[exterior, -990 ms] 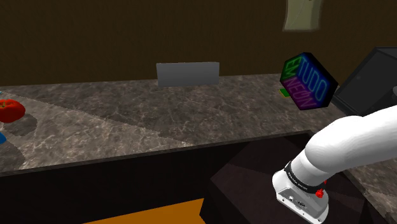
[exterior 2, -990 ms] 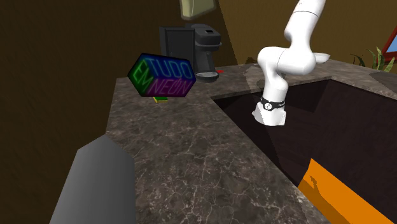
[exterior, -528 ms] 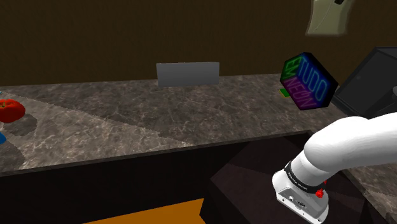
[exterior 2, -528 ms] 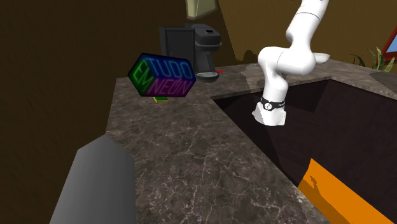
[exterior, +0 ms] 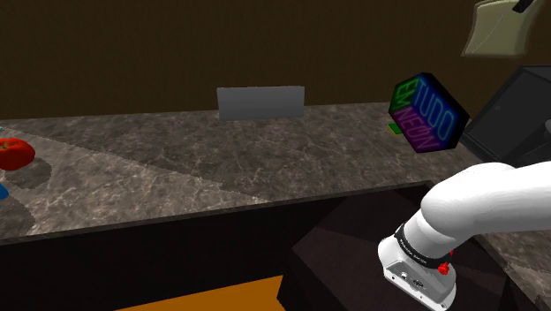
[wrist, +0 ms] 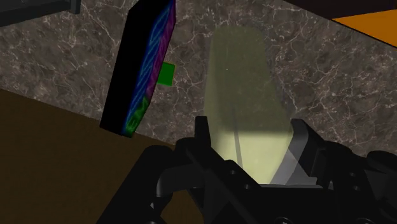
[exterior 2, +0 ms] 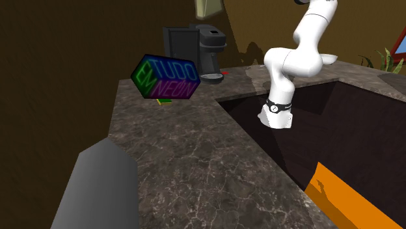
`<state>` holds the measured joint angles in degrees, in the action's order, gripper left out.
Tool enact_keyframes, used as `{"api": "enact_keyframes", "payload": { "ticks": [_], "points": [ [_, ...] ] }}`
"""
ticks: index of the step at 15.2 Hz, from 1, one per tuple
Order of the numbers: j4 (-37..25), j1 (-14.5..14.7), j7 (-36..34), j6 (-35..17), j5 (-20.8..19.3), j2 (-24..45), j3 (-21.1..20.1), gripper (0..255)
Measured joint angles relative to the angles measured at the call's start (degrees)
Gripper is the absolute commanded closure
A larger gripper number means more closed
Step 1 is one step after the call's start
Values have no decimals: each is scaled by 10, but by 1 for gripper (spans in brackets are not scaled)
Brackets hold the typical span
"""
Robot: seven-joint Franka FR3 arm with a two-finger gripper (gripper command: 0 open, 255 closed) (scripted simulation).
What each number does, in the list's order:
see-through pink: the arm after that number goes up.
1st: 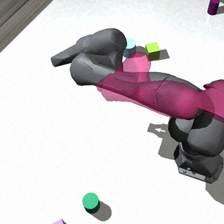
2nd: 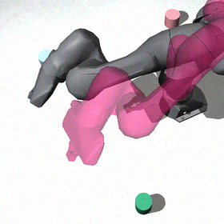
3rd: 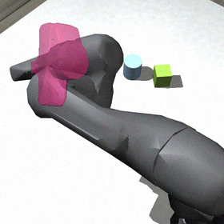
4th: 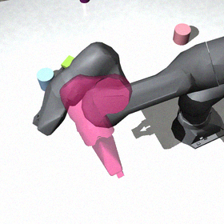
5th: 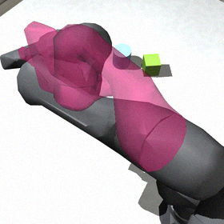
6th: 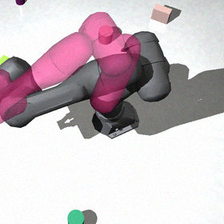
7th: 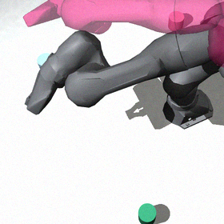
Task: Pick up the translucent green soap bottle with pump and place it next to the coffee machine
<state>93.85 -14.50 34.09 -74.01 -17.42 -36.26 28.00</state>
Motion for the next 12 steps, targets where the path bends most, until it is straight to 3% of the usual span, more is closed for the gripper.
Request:
{"api": "enact_keyframes", "payload": {
  "ticks": [7, 12],
  "points": [
    [-48, -3, 96, 25, -32, -5, 77, 255],
    [-104, 13, 174, 36, -49, 11, 154, 255]
  ]
}}
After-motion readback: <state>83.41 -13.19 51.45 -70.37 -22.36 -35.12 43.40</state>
